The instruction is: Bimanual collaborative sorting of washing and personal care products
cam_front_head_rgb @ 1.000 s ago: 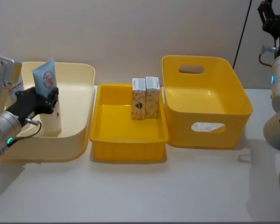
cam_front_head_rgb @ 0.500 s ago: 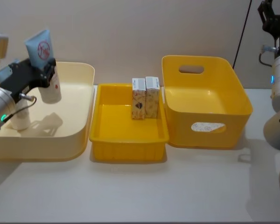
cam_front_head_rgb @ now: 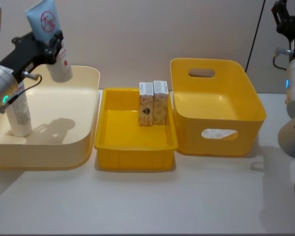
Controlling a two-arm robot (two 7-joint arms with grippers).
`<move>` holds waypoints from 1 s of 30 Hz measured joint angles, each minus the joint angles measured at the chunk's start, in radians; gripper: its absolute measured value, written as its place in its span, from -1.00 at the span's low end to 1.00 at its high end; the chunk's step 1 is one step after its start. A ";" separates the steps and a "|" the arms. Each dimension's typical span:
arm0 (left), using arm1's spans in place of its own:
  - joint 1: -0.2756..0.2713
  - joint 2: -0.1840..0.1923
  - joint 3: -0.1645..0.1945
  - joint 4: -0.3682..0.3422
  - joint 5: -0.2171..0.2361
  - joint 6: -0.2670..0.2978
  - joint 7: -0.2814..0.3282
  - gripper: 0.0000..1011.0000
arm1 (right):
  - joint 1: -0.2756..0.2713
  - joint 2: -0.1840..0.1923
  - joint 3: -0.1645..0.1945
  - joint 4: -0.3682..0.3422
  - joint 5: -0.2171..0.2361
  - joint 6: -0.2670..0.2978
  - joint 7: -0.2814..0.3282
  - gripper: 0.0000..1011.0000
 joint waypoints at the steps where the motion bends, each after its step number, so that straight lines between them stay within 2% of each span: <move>1: -0.004 -0.001 0.000 0.000 -0.002 -0.001 -0.003 -0.39 | 0.001 0.001 0.000 0.002 0.000 -0.001 0.002 0.98; 8: -0.046 -0.018 0.002 0.027 -0.035 -0.013 -0.053 -0.39 | 0.020 0.021 0.002 0.029 0.009 -0.021 0.041 0.98; 16: -0.103 -0.047 0.010 0.083 -0.077 -0.024 -0.111 -0.39 | 0.036 0.047 0.001 0.057 0.040 -0.050 0.125 0.98; 23: -0.134 -0.062 0.020 0.111 -0.096 -0.026 -0.131 -0.39 | 0.044 0.075 -0.007 0.071 0.086 -0.067 0.231 0.98; 30: -0.137 -0.063 0.025 0.116 -0.102 -0.023 -0.132 -0.39 | 0.048 0.096 -0.017 0.079 0.130 -0.073 0.316 0.98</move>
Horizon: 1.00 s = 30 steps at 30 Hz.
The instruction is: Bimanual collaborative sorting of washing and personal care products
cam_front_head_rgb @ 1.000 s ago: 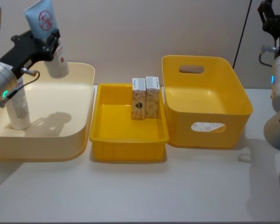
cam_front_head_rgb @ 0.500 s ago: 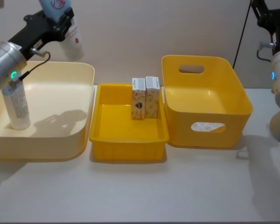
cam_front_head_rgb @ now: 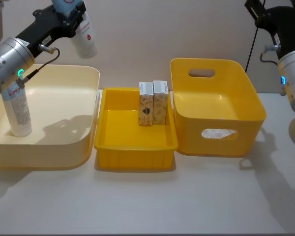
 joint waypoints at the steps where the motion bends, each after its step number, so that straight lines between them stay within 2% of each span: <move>1: 0.000 0.001 0.001 0.001 -0.001 0.002 0.001 -0.39 | 0.002 0.006 -0.002 0.002 0.012 -0.001 0.020 0.98; 7: 0.003 0.005 0.007 0.001 -0.003 0.008 0.006 -0.39 | 0.003 0.023 -0.008 0.004 0.036 0.016 0.061 0.98; 14: 0.008 0.016 0.016 -0.007 -0.001 0.020 0.021 -0.39 | 0.002 0.045 -0.020 -0.014 0.045 0.088 0.080 0.98; 22: 0.018 0.030 0.026 -0.030 0.010 0.032 0.043 -0.39 | 0.002 0.084 -0.044 -0.056 0.064 0.236 0.115 0.98; 24: 0.021 0.033 0.029 -0.037 0.013 0.035 0.049 -0.39 | 0.002 0.088 -0.047 -0.059 0.065 0.245 0.117 0.98; 26: 0.025 0.036 0.031 -0.044 0.017 0.037 0.055 -0.39 | 0.003 0.103 -0.056 -0.076 0.073 0.302 0.133 0.98; 30: 0.034 0.042 0.032 -0.055 0.022 0.040 0.065 -0.39 | 0.004 0.121 -0.068 -0.094 0.083 0.375 0.154 0.98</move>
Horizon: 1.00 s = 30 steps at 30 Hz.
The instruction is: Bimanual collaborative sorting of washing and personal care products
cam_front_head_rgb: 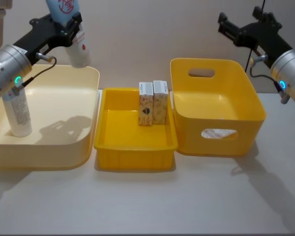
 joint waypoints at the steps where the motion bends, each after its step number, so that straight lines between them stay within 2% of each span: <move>1: 0.003 0.002 0.000 -0.003 0.001 0.001 0.002 -0.39 | 0.001 0.005 -0.004 -0.005 0.003 0.018 0.006 0.98; 16: 0.076 0.037 -0.022 -0.059 0.026 0.018 0.059 -0.39 | 0.026 0.081 -0.065 -0.064 0.048 0.294 0.097 0.98; 21: 0.094 0.043 -0.031 -0.069 0.028 0.021 0.066 -0.39 | 0.029 0.089 -0.076 -0.072 0.060 0.329 0.111 0.98; 30: 0.100 0.038 -0.040 -0.058 0.009 0.009 0.036 -0.39 | 0.030 0.099 -0.093 -0.076 0.091 0.341 0.161 0.98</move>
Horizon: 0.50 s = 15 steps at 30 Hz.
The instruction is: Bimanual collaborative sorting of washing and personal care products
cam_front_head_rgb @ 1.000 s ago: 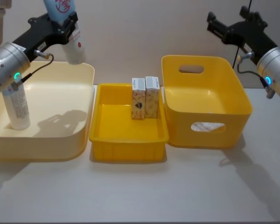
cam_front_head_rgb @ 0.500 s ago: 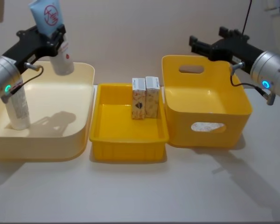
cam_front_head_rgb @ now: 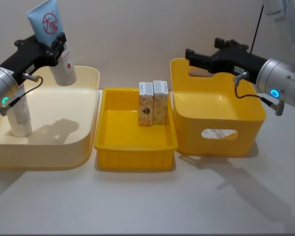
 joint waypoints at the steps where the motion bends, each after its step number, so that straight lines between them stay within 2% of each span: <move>1: -0.001 -0.001 0.000 0.004 -0.003 -0.002 -0.005 -0.39 | 0.000 0.001 -0.002 0.000 0.004 0.001 0.005 0.98; 15: -0.063 -0.045 0.017 0.087 -0.081 -0.040 -0.151 -0.39 | -0.007 -0.003 -0.038 -0.007 0.092 0.017 0.121 0.98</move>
